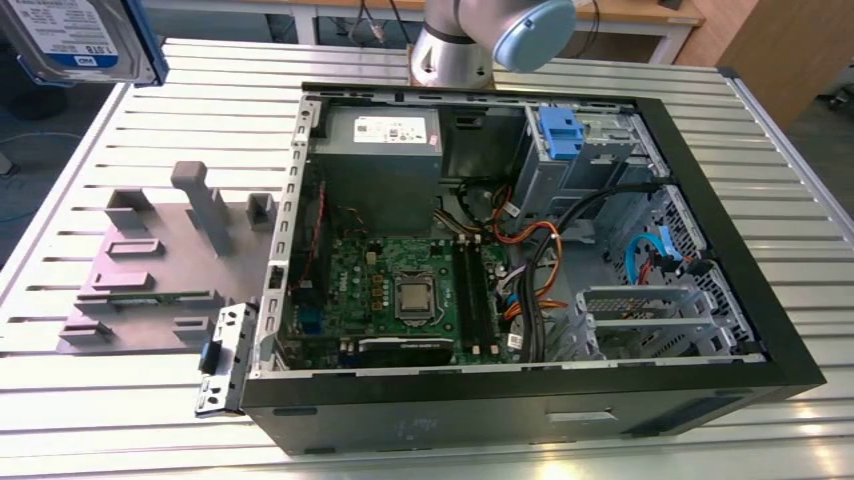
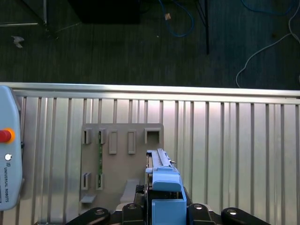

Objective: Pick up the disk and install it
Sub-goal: 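Pick up the disk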

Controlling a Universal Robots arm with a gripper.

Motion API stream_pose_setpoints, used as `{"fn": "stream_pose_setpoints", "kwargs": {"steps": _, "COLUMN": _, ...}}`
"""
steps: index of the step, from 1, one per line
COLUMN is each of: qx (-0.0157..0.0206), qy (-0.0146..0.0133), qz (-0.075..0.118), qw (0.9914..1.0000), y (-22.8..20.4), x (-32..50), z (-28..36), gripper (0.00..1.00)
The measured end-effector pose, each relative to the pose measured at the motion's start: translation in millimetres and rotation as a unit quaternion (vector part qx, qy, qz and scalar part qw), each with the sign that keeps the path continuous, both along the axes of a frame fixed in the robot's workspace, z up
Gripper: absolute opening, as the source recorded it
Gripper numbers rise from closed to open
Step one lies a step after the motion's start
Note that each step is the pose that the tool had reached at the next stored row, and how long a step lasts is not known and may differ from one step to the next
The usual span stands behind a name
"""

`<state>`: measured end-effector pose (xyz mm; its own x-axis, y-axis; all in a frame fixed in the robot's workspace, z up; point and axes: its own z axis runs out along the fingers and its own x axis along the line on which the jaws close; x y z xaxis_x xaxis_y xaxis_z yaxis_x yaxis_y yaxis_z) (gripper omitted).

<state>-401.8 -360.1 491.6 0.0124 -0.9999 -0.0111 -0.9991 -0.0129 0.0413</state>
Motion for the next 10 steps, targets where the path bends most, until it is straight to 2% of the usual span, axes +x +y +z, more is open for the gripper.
{"fn": "stream_pose_setpoints", "kwargs": {"steps": 10, "qx": 0.0000, "qy": 0.0000, "qz": 0.000, "qw": 1.00000, "y": 0.0, "x": 8.5, "z": 0.0, "gripper": 0.36}}
